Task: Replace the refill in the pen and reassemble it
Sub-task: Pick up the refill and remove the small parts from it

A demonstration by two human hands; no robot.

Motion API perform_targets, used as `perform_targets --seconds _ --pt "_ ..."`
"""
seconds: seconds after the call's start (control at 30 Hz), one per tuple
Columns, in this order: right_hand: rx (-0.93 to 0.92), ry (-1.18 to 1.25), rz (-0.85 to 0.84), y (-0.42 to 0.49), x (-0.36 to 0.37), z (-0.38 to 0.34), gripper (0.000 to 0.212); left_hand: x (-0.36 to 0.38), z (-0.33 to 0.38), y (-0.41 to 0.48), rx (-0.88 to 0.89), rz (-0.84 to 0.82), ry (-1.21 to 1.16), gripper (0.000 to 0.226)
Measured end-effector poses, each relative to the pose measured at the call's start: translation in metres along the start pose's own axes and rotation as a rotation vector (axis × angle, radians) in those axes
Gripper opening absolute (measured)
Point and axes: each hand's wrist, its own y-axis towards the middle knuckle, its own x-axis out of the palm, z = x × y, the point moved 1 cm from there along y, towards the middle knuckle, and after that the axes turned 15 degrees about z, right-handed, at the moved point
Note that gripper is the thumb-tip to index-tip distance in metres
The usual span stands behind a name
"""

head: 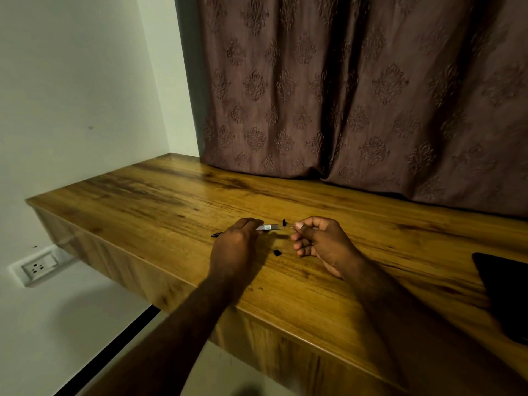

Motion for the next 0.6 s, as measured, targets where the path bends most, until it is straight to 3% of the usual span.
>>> perform_targets --seconds 0.07,0.2,0.6 --pt "-0.004 0.002 0.01 0.001 -0.003 -0.001 0.01 -0.002 0.002 0.0 -0.022 0.013 -0.019 0.046" --pt "-0.008 0.006 0.044 0.004 -0.011 -0.003 0.015 0.003 -0.005 0.002 -0.07 0.009 -0.011 0.023" --pt "-0.087 -0.087 0.115 0.005 -0.008 0.0 0.012 0.002 -0.004 0.001 -0.061 0.006 -0.04 0.033"
